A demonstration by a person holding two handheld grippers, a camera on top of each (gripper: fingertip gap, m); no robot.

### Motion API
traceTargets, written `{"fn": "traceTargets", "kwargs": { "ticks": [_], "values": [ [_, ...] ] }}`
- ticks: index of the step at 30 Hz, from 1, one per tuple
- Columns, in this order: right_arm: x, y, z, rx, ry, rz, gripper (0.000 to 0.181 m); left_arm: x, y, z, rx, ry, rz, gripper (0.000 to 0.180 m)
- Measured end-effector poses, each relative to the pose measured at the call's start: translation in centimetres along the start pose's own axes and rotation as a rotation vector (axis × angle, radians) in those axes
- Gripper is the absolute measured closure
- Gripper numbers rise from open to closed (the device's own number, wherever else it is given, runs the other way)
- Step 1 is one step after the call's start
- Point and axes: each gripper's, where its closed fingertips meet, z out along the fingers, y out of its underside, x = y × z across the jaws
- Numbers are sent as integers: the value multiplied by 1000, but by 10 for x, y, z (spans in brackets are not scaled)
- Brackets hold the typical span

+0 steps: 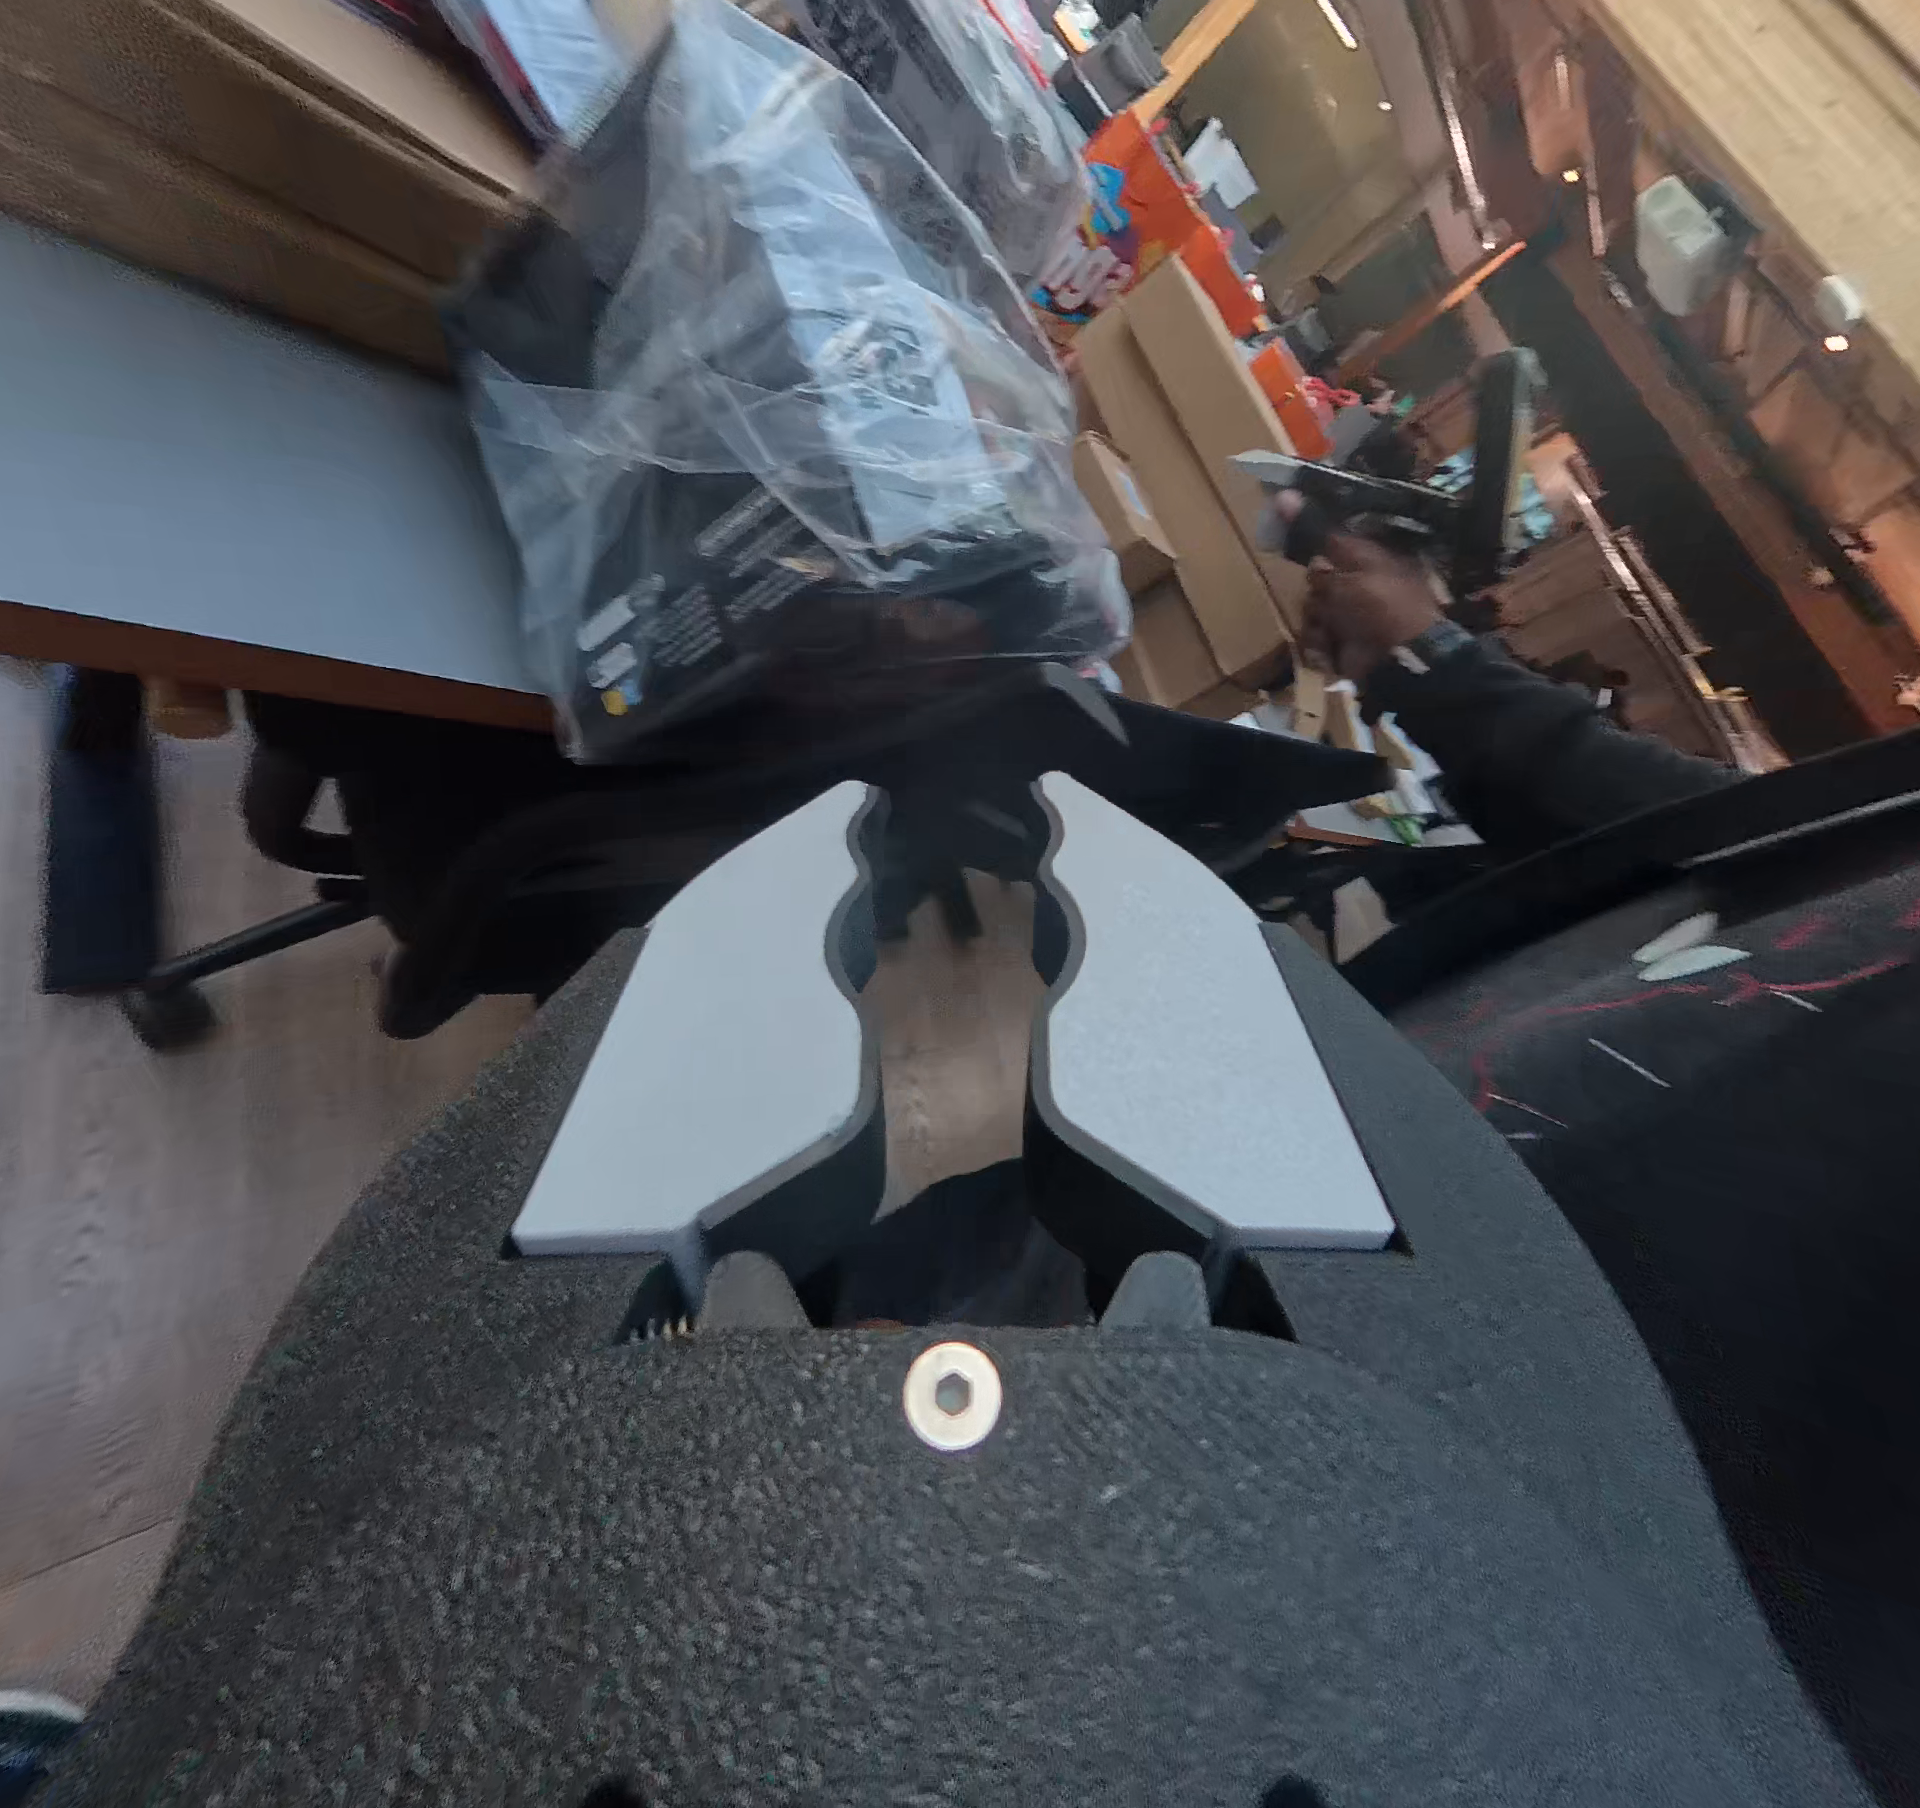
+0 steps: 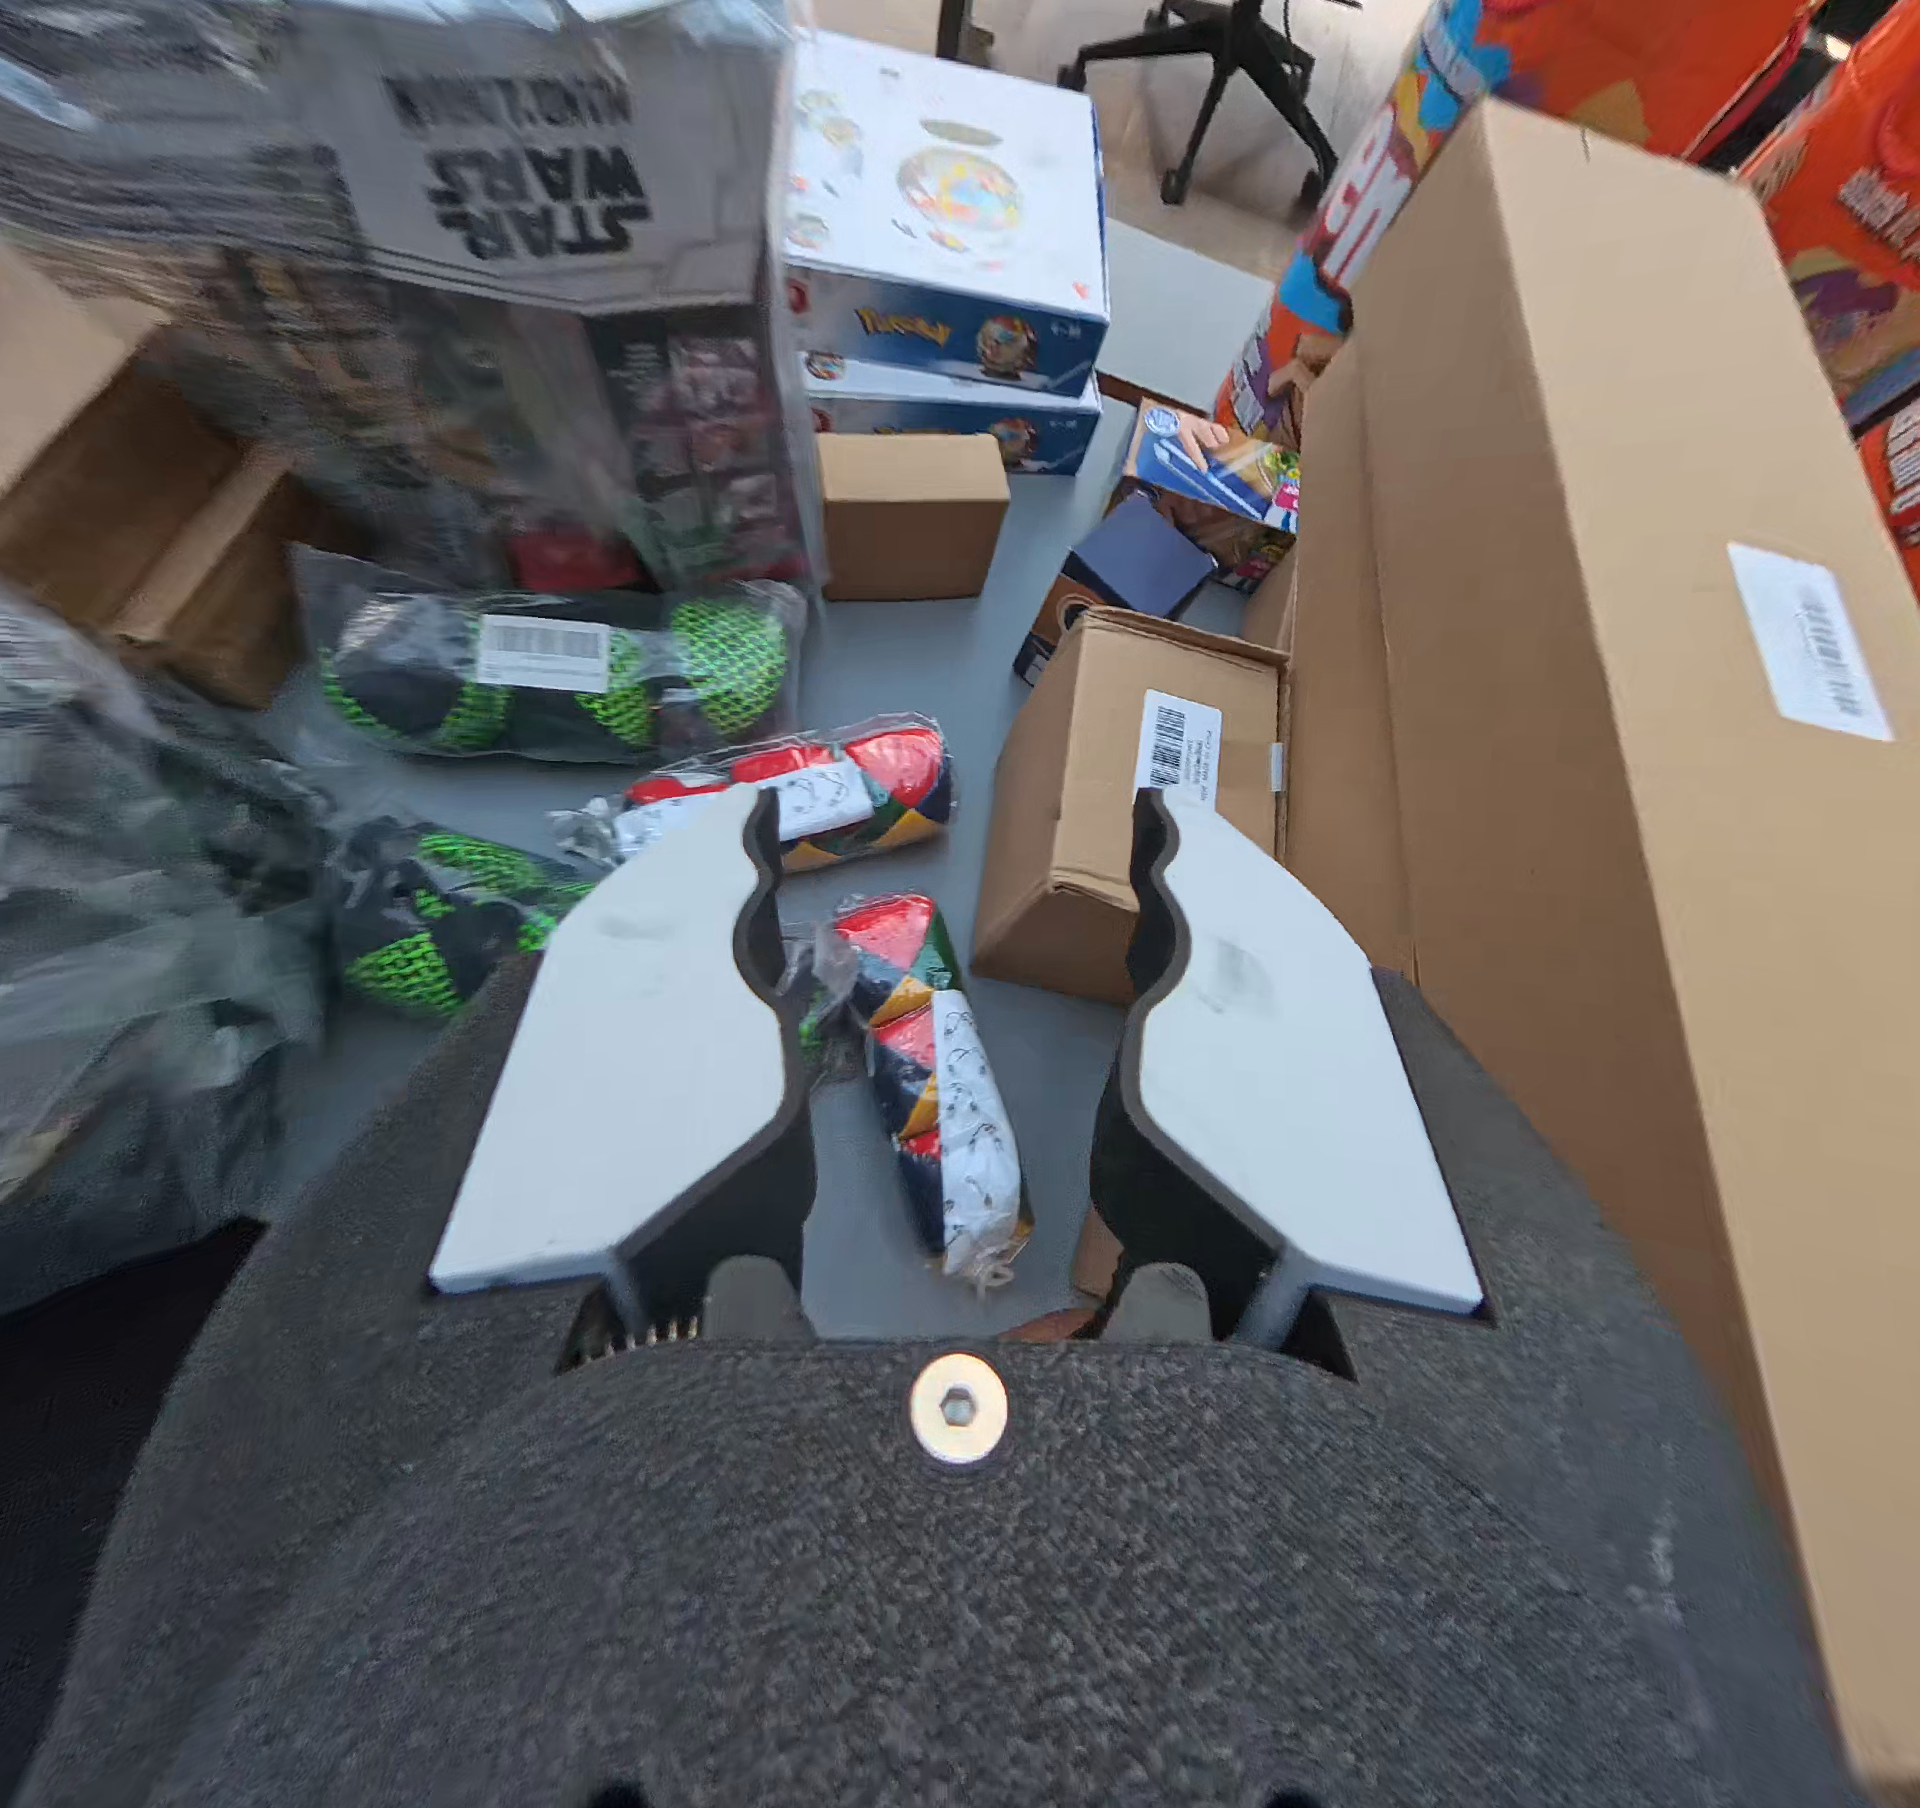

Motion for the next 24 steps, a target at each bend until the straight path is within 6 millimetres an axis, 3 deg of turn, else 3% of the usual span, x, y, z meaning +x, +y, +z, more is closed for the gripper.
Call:
{"fn": "traceTargets", "kwargs": {
  "ticks": [3,6,10,12,14,16,19,22,24],
  "values": [
    [-46,-31,-54,81,-65,-34,132,-51,-16,-22,55,-173,114,144],
    [-121,-64,-105,164,-133,-90,143,-100,-40,-56,135,-301,191,135],
    [-260,-121,-154,268,-263,-162,156,-160,-72,-115,251,-380,255,139],
    [-341,-145,-167,289,-353,-186,159,-192,-82,-149,299,-405,245,155],
    [-426,-157,-166,291,-453,-241,164,-230,-83,-187,312,-463,228,169],
    [-509,-155,-153,261,-543,-323,171,-267,-76,-232,336,-492,140,180],
    [-633,-122,-119,165,-684,-462,181,-311,-43,-298,323,-437,-117,180],
    [-750,-58,-81,23,-826,-631,181,-347,-1,-370,348,-452,-220,180],
    [-821,-9,-63,-80,-930,-737,181,-375,37,-419,357,-524,-292,180]
  ]
}}
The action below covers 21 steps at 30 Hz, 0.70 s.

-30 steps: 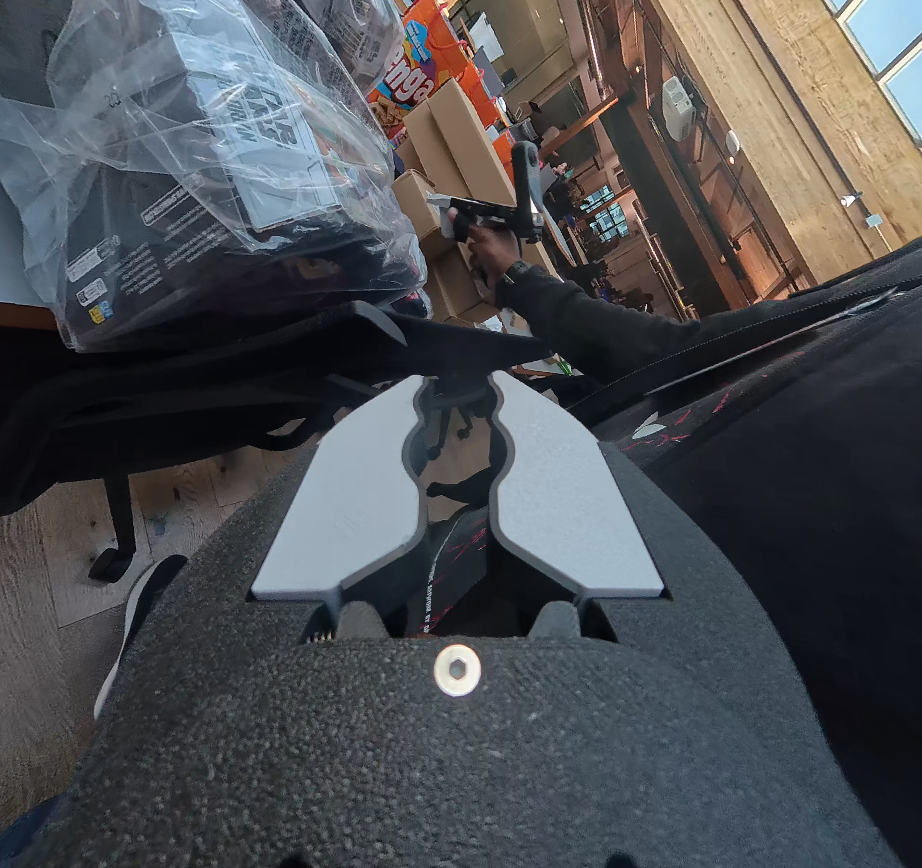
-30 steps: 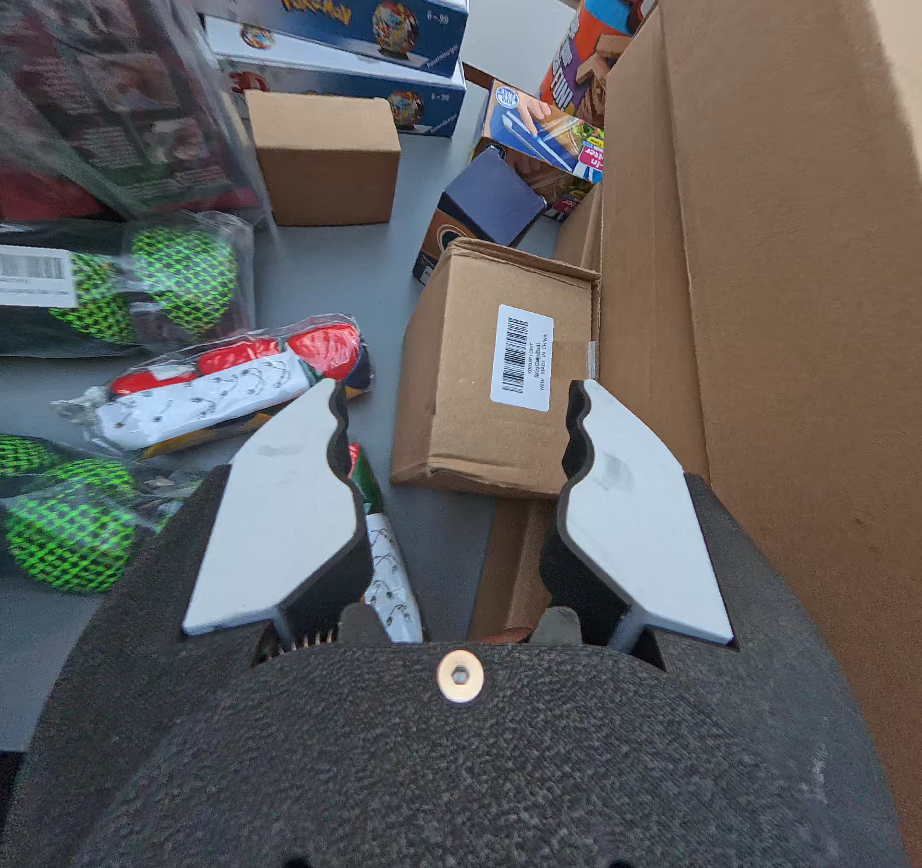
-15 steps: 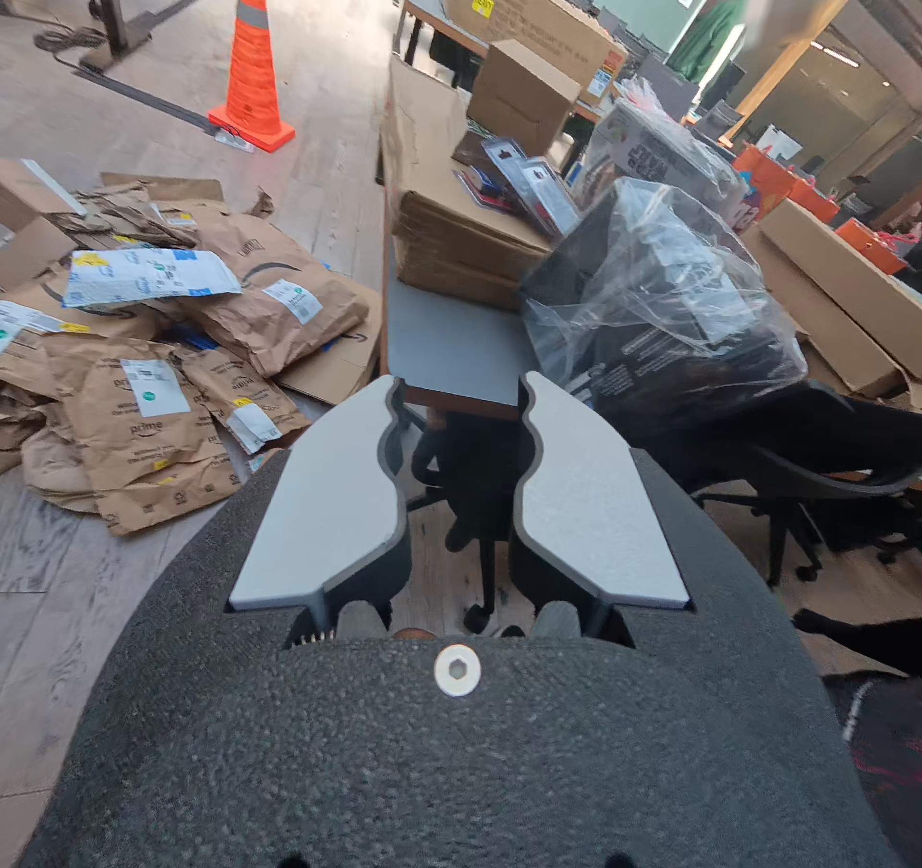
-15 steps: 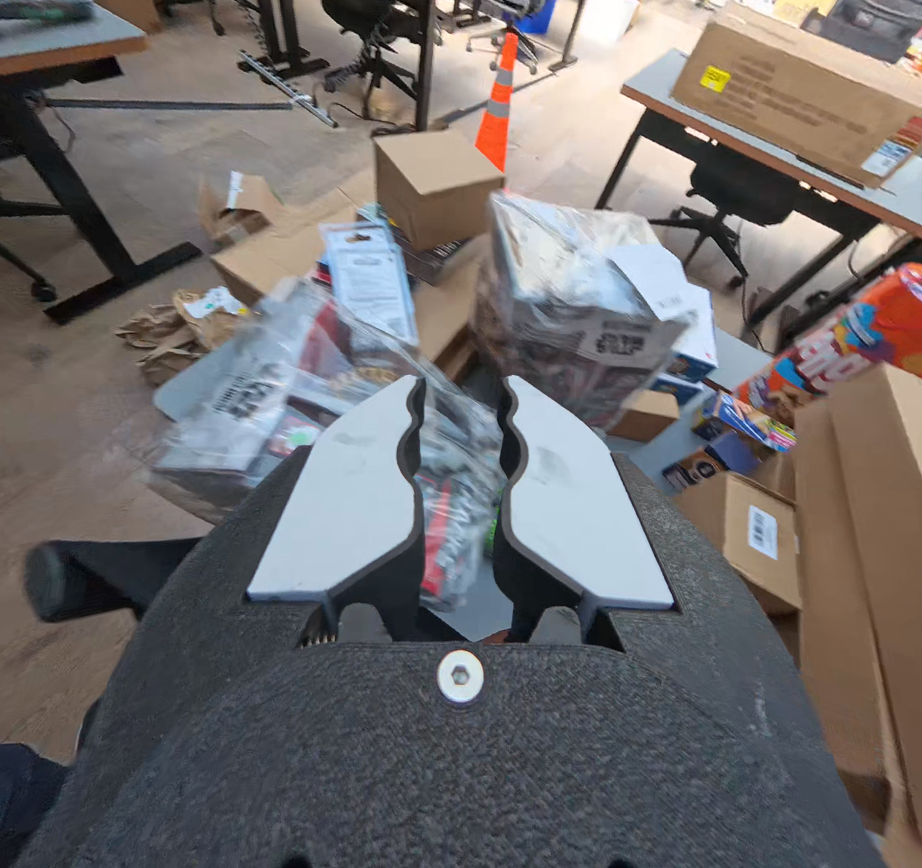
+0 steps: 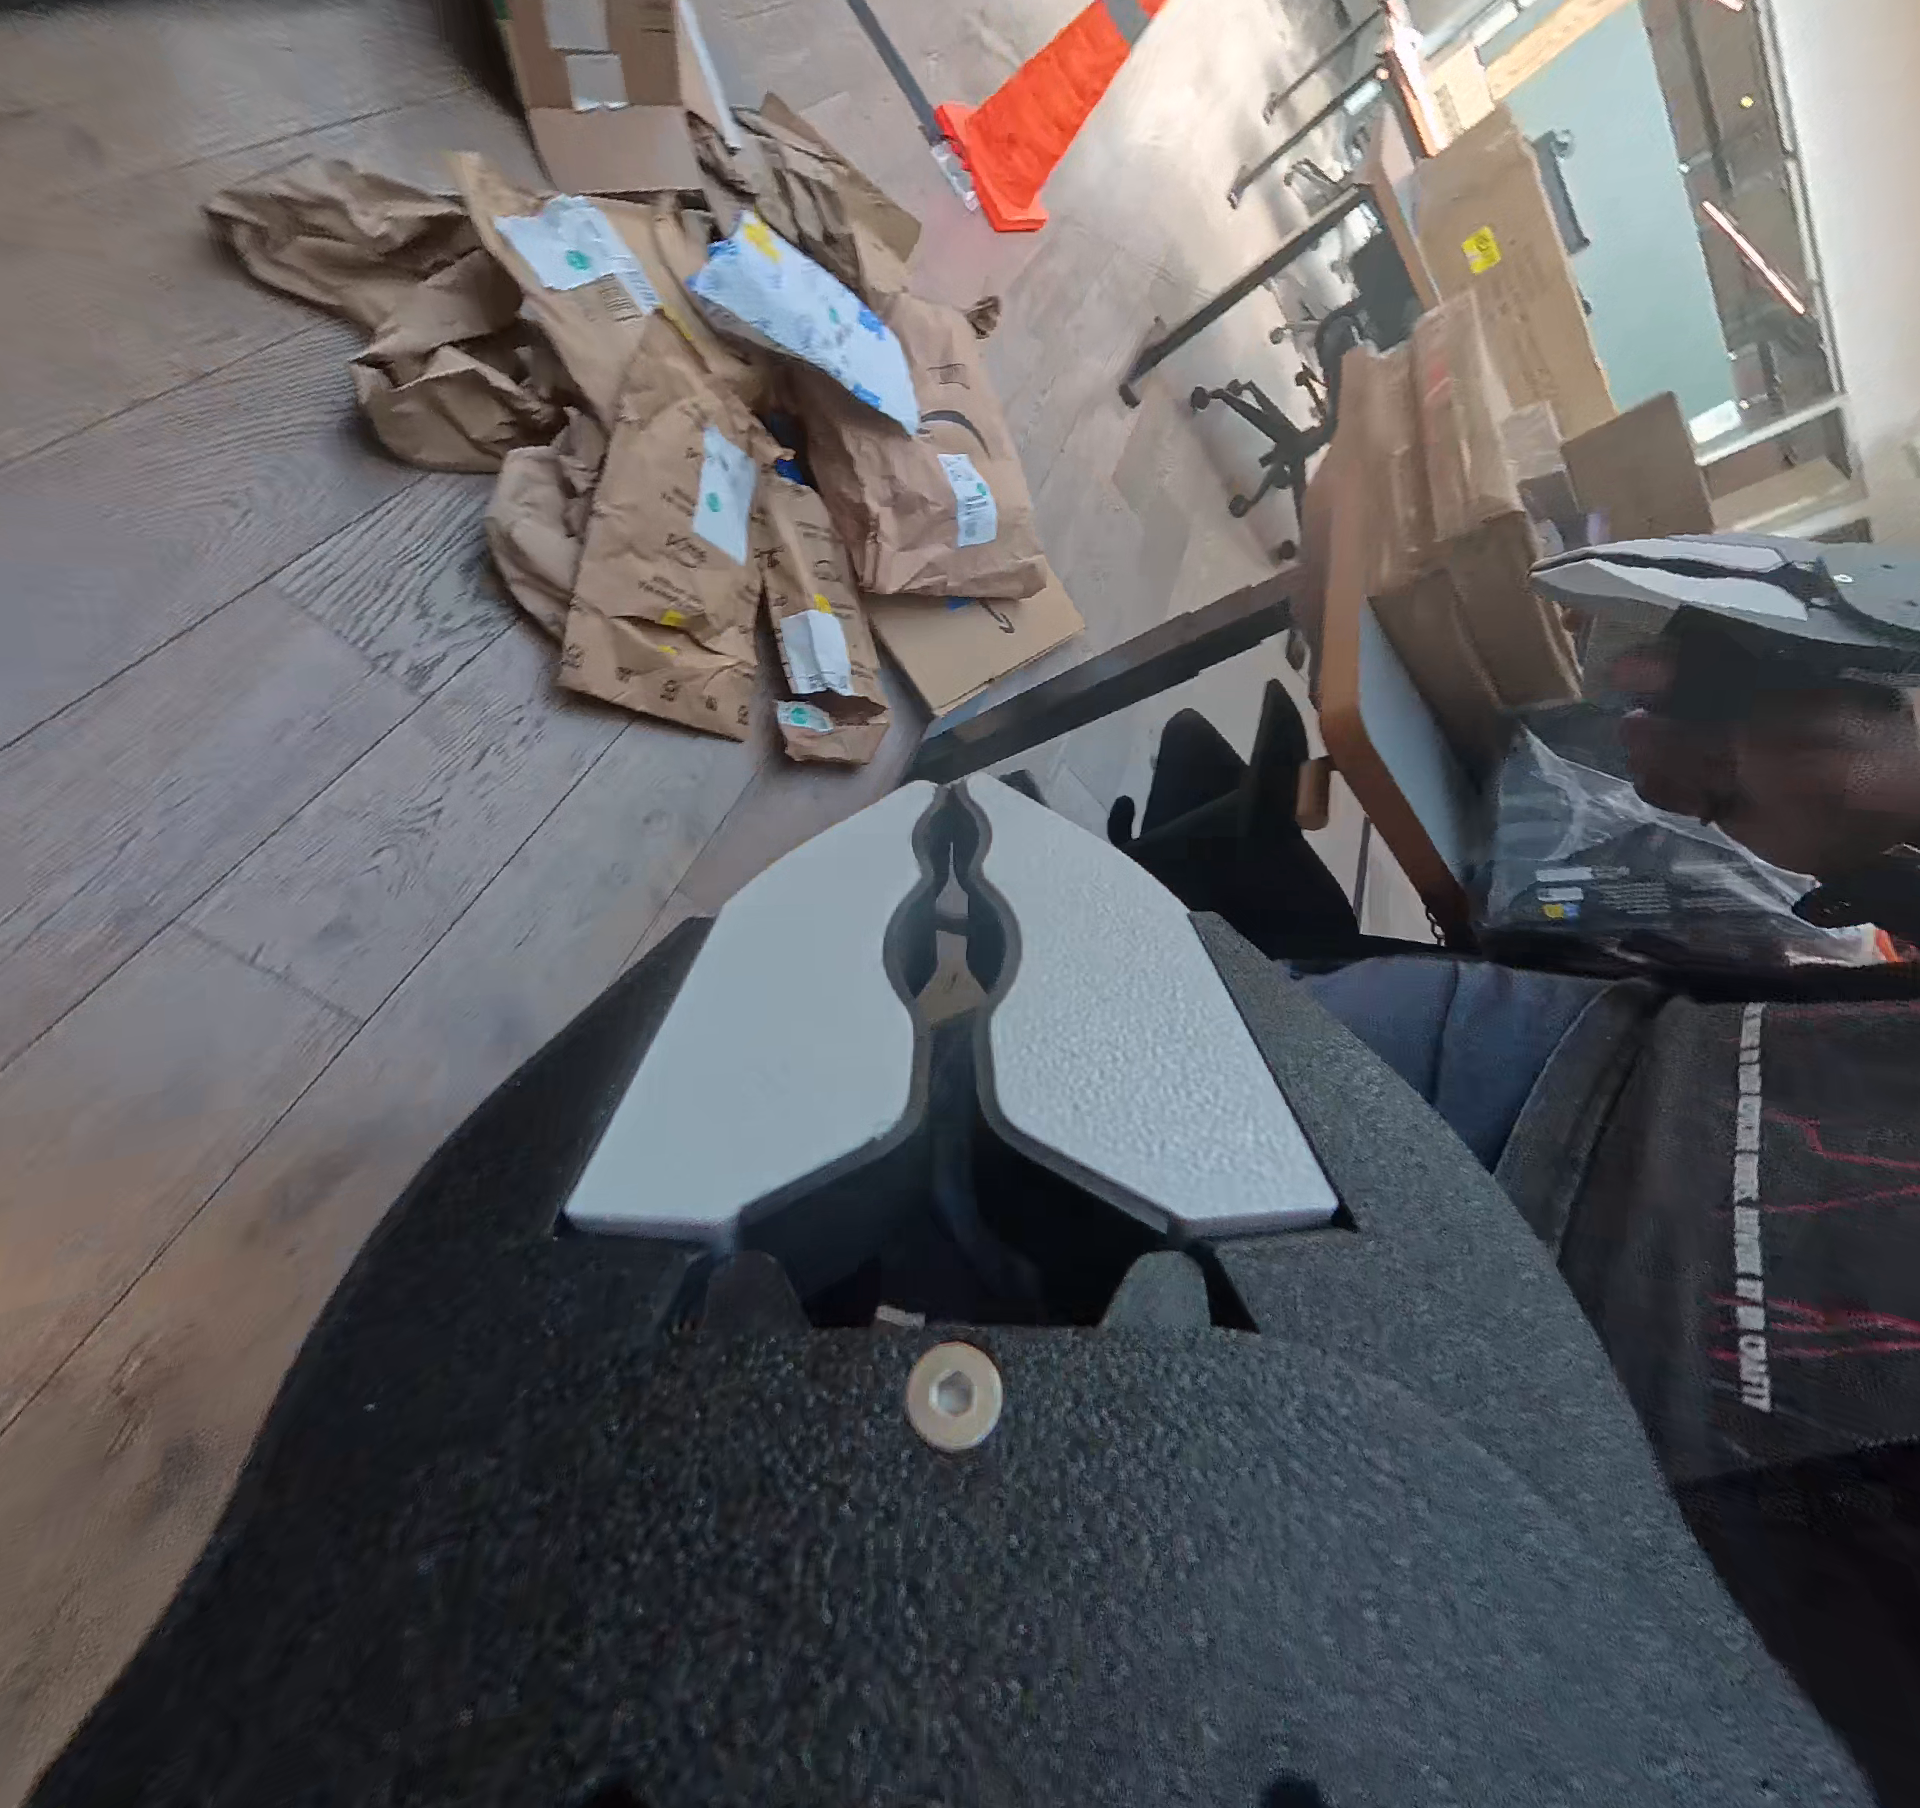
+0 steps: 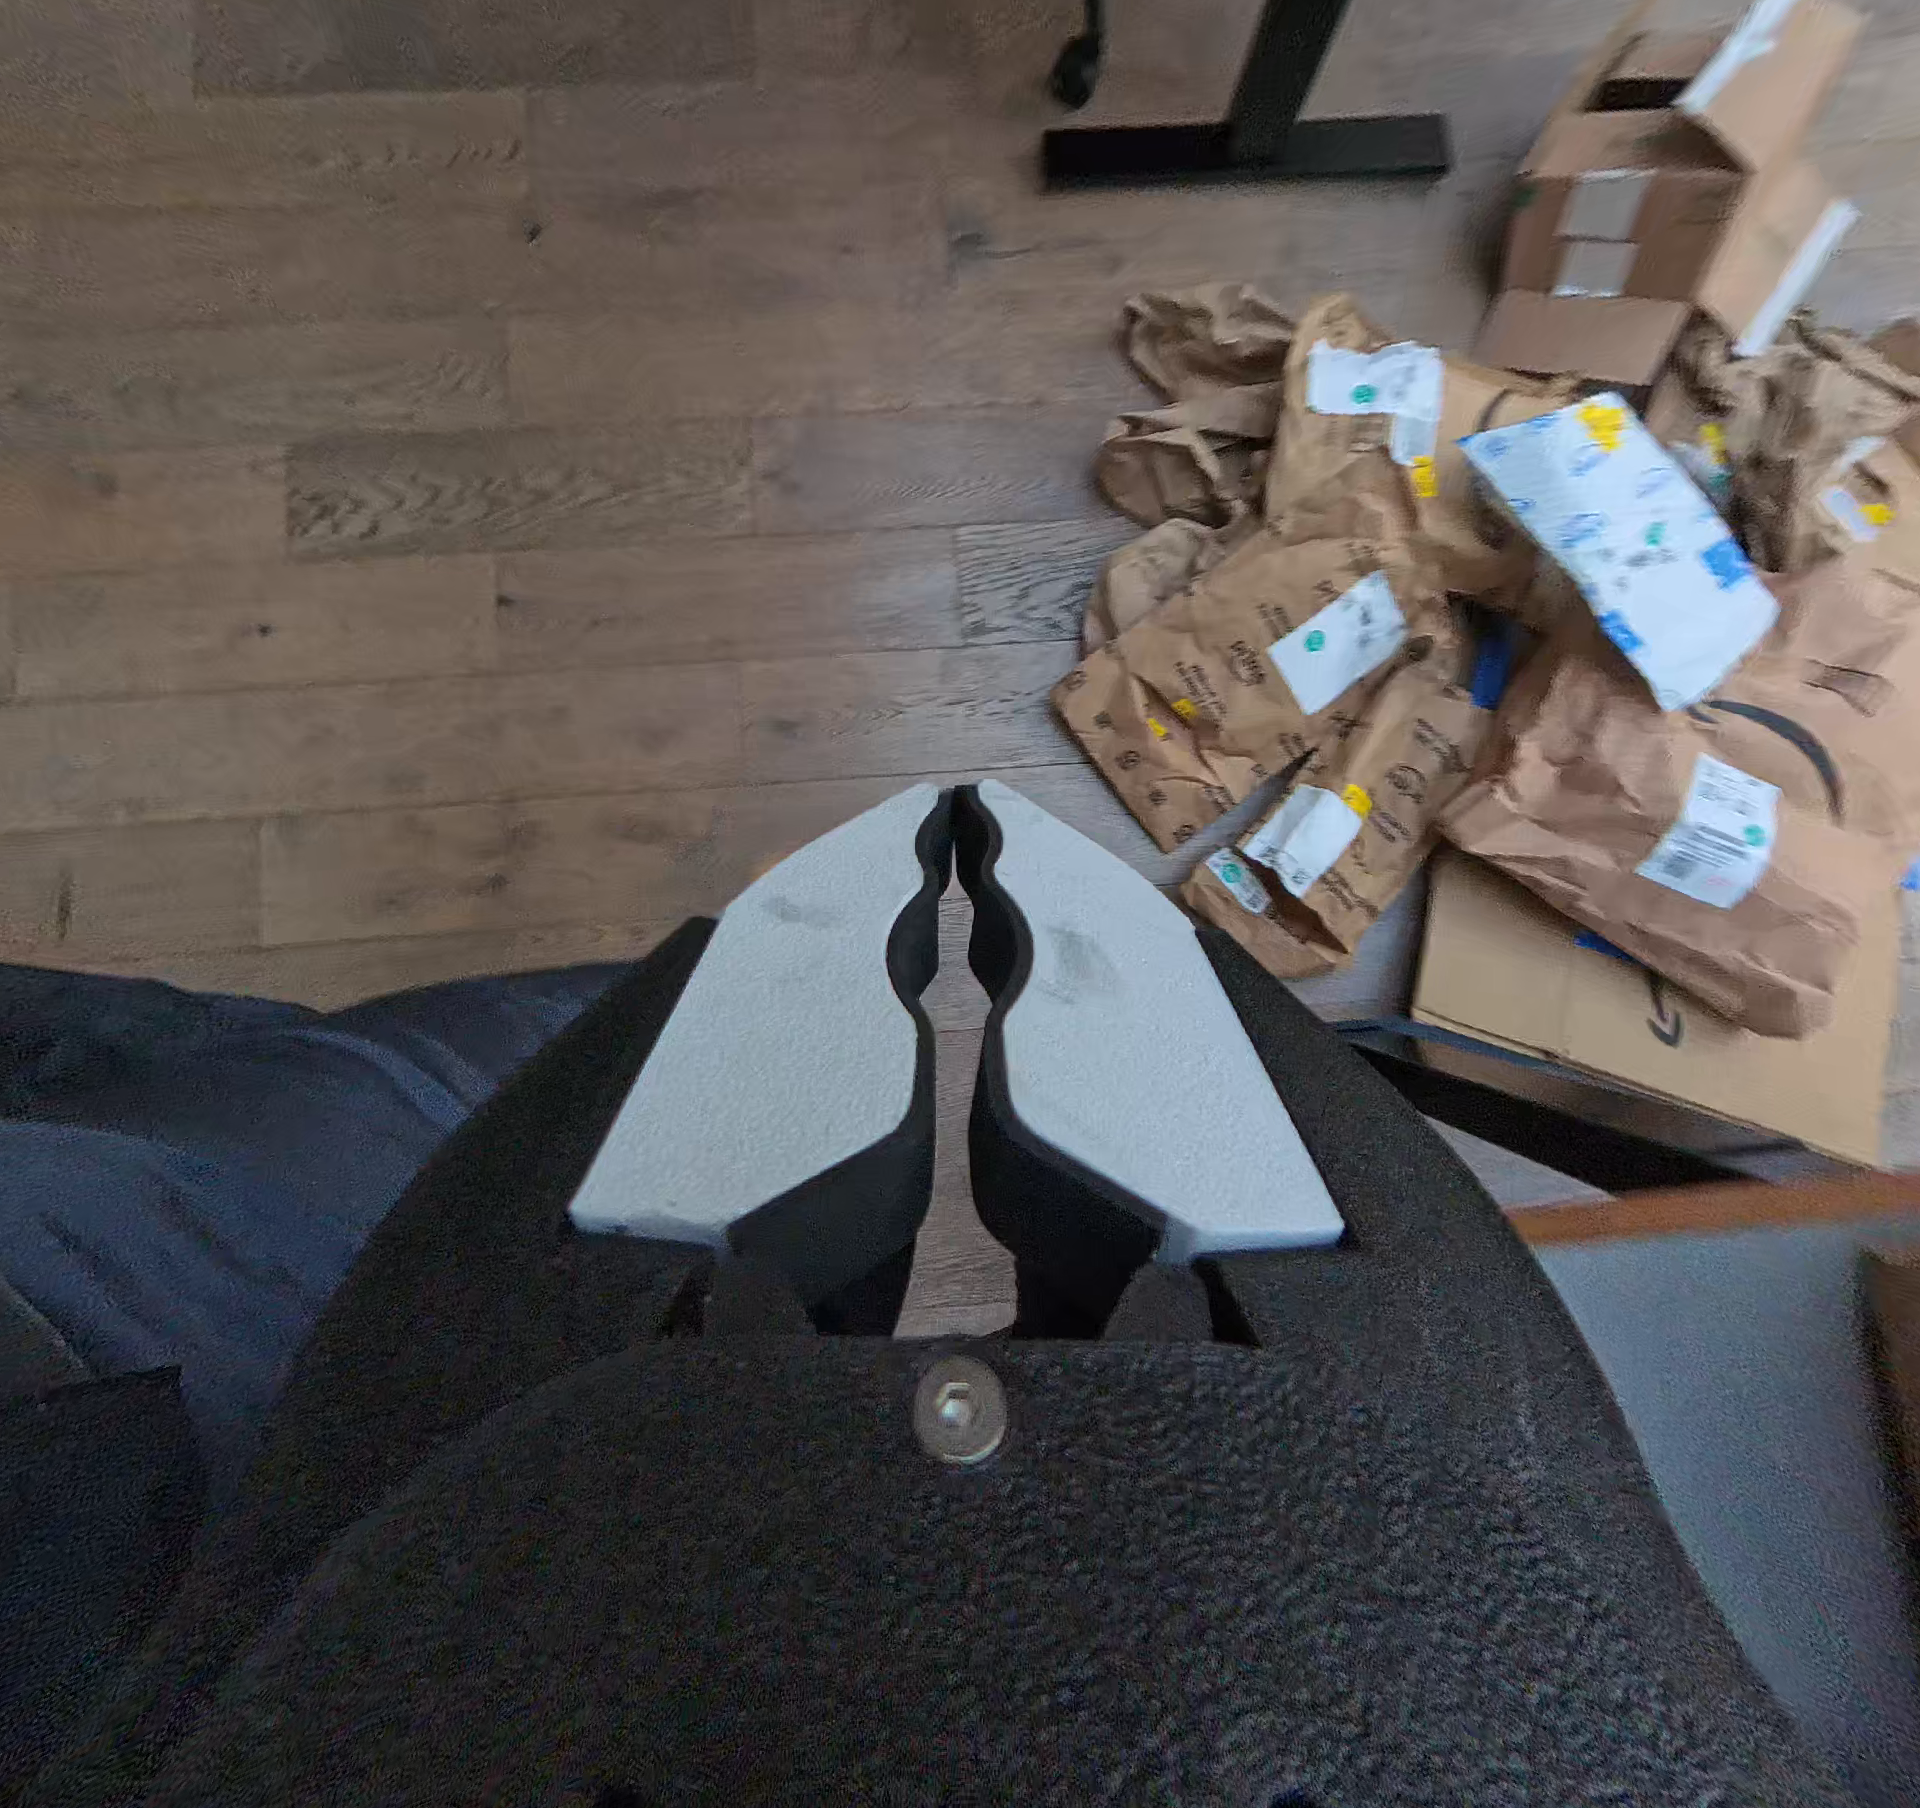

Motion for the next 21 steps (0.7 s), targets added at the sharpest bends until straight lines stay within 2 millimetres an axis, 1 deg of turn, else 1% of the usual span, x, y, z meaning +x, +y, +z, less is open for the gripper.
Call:
{"fn": "traceTargets", "kwargs": {
  "ticks": [2,3,4,5,7,9,10,11,12,14,16,18,19,20,21],
  "values": [
    [-37,-10,68,-83,-111,-52,181,-56,15,-39,16,-99,-105,180],
    [-53,-21,98,-110,-151,-87,181,-82,23,-59,30,-154,-164,180],
    [-67,-37,126,-130,-182,-136,181,-106,31,-80,52,-209,-227,180],
    [-80,-57,154,-142,-212,-191,181,-126,39,-101,77,-257,-294,180],
    [-104,-105,209,-144,-280,-291,181,-159,51,-140,110,-338,-408,180],
    [-129,-159,265,-140,-357,-366,181,-183,53,-174,121,-416,-489,180],
    [-142,-187,289,-151,-398,-404,181,-192,50,-191,109,-462,-530,180],
    [-154,-217,312,-158,-434,-456,181,-199,39,-206,109,-514,-550,180],
    [-168,-247,335,-158,-468,-515,181,-210,17,-221,148,-561,-541,180],
    [-199,-311,380,-153,-540,-618,181,-239,-42,-241,264,-610,-509,180],
    [-229,-376,415,-149,-602,-719,181,-268,-102,-254,346,-624,-488,180],
    [-264,-441,449,-127,-651,-798,181,-303,-160,-267,433,-661,-453,180],
    [-282,-472,466,-112,-671,-820,181,-322,-186,-271,469,-672,-444,180],
    [-301,-501,484,-98,-688,-833,180,-343,-207,-274,488,-679,-443,179],
    [-319,-527,504,-88,-702,-839,180,-366,-224,-276,492,-682,-443,179]
  ]
}}
